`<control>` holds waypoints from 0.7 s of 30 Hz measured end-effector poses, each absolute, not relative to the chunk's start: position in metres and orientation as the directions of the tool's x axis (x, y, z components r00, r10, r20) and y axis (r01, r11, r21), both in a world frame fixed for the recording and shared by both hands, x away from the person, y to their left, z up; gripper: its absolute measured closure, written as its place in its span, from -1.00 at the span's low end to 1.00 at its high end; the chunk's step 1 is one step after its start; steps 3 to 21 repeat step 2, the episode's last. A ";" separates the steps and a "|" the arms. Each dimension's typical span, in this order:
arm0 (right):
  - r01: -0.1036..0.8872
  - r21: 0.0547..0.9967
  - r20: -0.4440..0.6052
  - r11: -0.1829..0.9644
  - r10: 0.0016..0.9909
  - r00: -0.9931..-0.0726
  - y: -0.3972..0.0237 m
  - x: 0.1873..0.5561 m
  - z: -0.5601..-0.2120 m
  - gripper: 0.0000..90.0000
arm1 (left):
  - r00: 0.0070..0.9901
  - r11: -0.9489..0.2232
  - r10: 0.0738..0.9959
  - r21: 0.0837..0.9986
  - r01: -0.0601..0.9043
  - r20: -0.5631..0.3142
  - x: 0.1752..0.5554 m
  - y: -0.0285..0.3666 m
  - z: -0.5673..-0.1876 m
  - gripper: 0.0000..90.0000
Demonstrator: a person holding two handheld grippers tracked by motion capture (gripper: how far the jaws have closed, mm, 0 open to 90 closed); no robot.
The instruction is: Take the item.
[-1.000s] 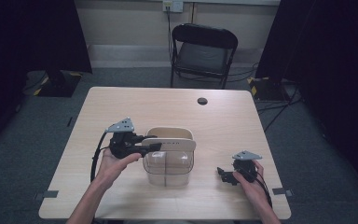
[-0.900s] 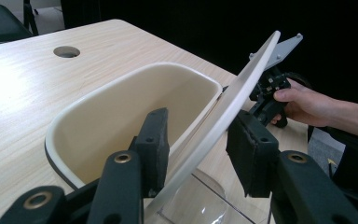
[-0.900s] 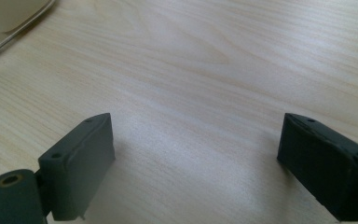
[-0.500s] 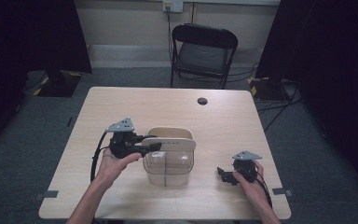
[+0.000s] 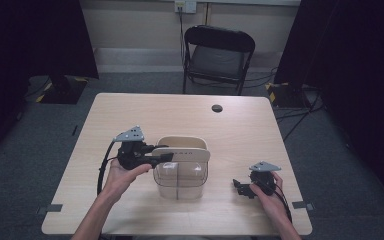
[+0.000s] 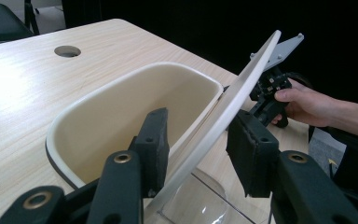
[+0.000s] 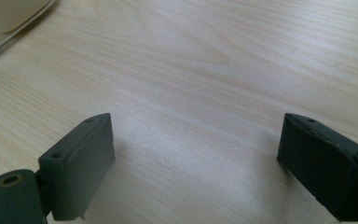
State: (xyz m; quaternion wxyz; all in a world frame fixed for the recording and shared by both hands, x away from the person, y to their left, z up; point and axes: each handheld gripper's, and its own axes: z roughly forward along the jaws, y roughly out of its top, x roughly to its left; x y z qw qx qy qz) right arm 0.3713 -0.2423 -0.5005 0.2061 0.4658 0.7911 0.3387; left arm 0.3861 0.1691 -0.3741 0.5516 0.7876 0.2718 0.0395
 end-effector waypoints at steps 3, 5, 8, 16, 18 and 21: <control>0.597 0.728 -0.011 0.337 0.877 -0.481 -0.242 0.371 -0.501 -0.78 | 0.849 -0.244 0.472 0.890 0.384 -0.237 0.386 0.169 -0.374 0.30; 0.597 0.728 -0.011 0.337 0.877 -0.481 -0.242 0.371 -0.501 -0.78 | 0.849 -0.244 0.472 0.890 0.384 -0.237 0.386 0.169 -0.374 0.30; 0.597 0.728 -0.011 0.337 0.877 -0.481 -0.242 0.371 -0.501 -0.78 | 0.849 -0.244 0.472 0.890 0.384 -0.237 0.386 0.169 -0.374 0.30; 0.597 0.728 -0.011 0.337 0.877 -0.481 -0.242 0.371 -0.501 -0.78 | 0.849 -0.244 0.472 0.890 0.384 -0.237 0.386 0.169 -0.374 0.30; 0.597 0.728 -0.011 0.337 0.877 -0.481 -0.242 0.371 -0.501 -0.78 | 0.849 -0.244 0.472 0.890 0.384 -0.237 0.386 0.169 -0.374 0.30; 0.597 0.728 -0.011 0.337 0.877 -0.481 -0.242 0.371 -0.501 -0.78 | 0.849 -0.244 0.472 0.890 0.384 -0.237 0.386 0.169 -0.374 0.30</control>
